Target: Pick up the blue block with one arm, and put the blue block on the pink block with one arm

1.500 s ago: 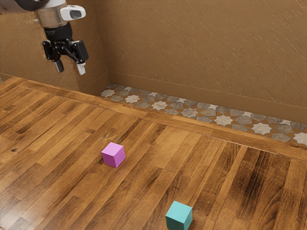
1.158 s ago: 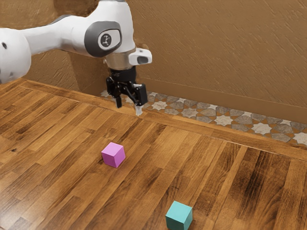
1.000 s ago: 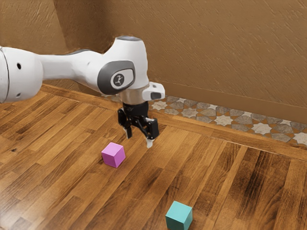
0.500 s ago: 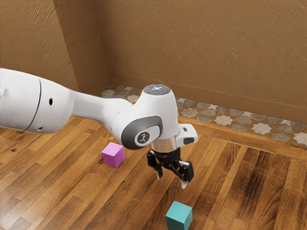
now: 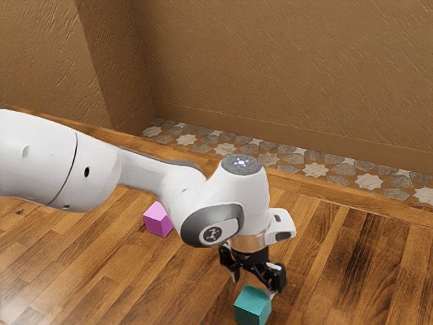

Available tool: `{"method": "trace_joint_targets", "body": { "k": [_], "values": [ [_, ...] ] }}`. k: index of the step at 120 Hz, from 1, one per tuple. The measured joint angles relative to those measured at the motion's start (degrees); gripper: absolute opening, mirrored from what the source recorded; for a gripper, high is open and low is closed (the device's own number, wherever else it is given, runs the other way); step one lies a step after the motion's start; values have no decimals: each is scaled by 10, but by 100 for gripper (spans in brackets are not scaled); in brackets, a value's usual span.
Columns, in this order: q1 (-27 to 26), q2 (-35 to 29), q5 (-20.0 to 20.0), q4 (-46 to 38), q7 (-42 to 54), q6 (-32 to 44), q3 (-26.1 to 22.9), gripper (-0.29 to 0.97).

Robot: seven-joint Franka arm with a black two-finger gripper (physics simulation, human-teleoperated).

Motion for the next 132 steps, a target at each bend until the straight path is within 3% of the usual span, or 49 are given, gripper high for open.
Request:
{"method": "trace_joint_targets", "body": {
  "k": [50, 97, 120, 132],
  "values": [
    [-14, 24, 5, -31, -38, 58, 0, 62],
    [-8, 27, 5, -47, -58, 85, 2, 41],
    [-6, 14, 8, -47, -66, 84, 4, 38],
    [26, -10, 19, -45, -69, 74, 5, 39]
  ]
}}
